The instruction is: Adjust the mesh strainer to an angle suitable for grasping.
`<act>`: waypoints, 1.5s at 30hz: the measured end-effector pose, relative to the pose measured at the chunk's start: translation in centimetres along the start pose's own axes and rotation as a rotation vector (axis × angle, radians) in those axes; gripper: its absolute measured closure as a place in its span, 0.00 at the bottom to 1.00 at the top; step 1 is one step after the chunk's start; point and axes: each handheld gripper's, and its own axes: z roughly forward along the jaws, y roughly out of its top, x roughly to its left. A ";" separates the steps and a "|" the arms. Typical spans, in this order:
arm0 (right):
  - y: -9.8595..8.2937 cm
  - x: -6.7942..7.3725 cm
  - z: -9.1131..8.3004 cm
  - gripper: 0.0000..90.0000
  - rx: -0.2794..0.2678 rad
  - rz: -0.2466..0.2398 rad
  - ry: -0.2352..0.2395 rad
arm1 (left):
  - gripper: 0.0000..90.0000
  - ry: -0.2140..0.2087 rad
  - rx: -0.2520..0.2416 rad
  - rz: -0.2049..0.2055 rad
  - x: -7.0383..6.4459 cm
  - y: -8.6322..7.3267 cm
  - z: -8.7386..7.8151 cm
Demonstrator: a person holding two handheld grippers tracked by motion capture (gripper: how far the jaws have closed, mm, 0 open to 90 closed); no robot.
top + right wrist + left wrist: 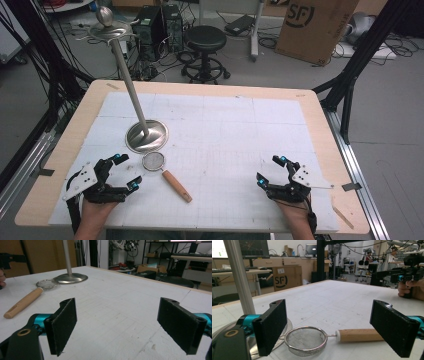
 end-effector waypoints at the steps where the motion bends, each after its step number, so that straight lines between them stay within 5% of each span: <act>1: 0.0 0.0 0.0 0.17 0.000 0.000 0.000 | 0.16 0.001 -0.001 -0.001 0.0 0.0 0.0; 45: 0.0 0.1 0.0 0.17 0.010 -0.001 0.005 | 0.18 -0.007 0.016 -0.002 -0.1 0.1 0.2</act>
